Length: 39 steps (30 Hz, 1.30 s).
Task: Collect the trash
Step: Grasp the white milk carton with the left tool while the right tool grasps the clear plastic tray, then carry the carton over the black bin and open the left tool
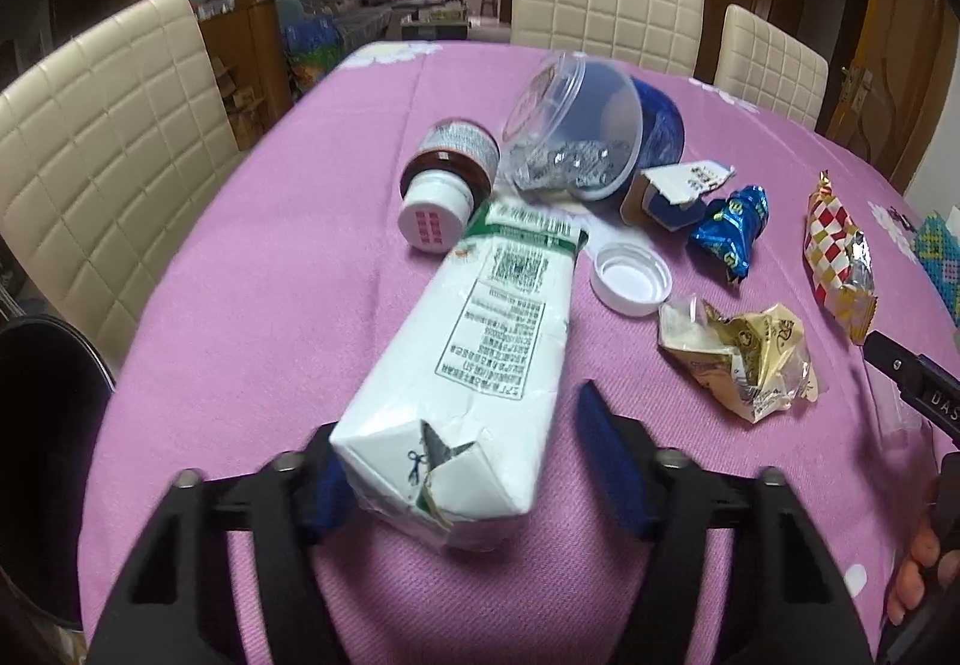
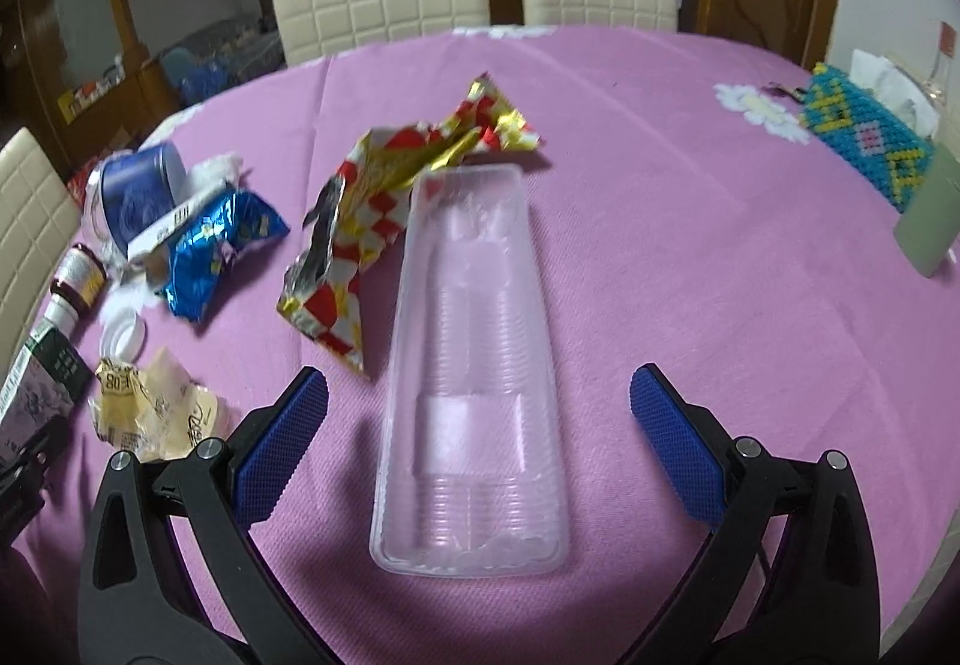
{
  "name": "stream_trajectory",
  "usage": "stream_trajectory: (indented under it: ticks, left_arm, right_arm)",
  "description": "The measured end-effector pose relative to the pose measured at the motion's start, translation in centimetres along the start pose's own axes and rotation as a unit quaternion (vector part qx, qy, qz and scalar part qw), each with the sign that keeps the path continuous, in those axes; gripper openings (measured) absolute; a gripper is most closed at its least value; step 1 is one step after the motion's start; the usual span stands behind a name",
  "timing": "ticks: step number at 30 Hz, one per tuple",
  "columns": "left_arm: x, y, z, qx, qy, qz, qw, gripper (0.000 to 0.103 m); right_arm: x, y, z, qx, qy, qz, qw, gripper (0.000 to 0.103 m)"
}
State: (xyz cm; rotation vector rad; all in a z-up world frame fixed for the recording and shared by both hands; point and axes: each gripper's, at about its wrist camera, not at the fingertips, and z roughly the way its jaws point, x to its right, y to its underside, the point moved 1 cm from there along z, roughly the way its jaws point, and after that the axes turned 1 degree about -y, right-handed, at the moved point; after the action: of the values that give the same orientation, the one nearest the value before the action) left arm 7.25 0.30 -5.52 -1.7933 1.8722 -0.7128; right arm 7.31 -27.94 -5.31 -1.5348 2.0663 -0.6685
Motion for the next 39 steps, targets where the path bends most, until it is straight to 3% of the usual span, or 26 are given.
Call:
stream_trajectory:
  ticks: [2,3,7,15,24,27,30,35,39]
  left_arm:
    - [0.0,0.0,-0.1,0.002,0.009,-0.001,1.0000,0.045]
    - [-0.2,0.0,-0.1,0.003,0.011,-0.004,0.9999,0.041]
    - [-0.8,0.0,-0.4,0.010,0.025,-0.021,0.9994,0.040]
    - [-1.1,-0.1,-1.8,0.045,0.020,-0.033,0.9982,0.040]
    - [-0.8,0.4,-5.1,0.130,-0.022,-0.015,0.9912,0.040]
    - [-1.1,0.6,-5.9,0.146,-0.042,-0.006,0.9884,0.040]
    - [-2.0,0.7,-6.4,0.150,-0.057,-0.006,0.9871,0.040]
    - [-4.8,1.5,-7.3,0.154,-0.090,-0.016,0.9839,0.040]
    - [-7.6,2.1,-8.3,0.157,-0.123,-0.030,0.9794,0.040]
  right_arm:
    - [0.2,0.0,0.2,-0.005,-0.006,0.003,1.000,0.071]
    - [0.2,0.2,0.2,-0.001,-0.008,0.005,1.000,0.055]
    - [1.1,0.5,0.3,0.004,-0.037,0.026,0.999,0.044]
    - [0.6,0.2,-1.1,0.033,-0.052,0.020,0.998,0.043]
    - [-2.7,0.6,-4.8,0.128,-0.015,-0.060,0.990,0.043]
    - [-5.4,1.1,-5.5,0.139,-0.039,-0.109,0.984,0.043]
    - [-8.5,1.6,-5.3,0.119,-0.088,-0.152,0.977,0.043]
    - [-13.6,3.2,-6.7,0.126,-0.150,-0.227,0.954,0.043]
    - [-17.3,3.7,-8.1,0.103,-0.214,-0.264,0.935,0.043]
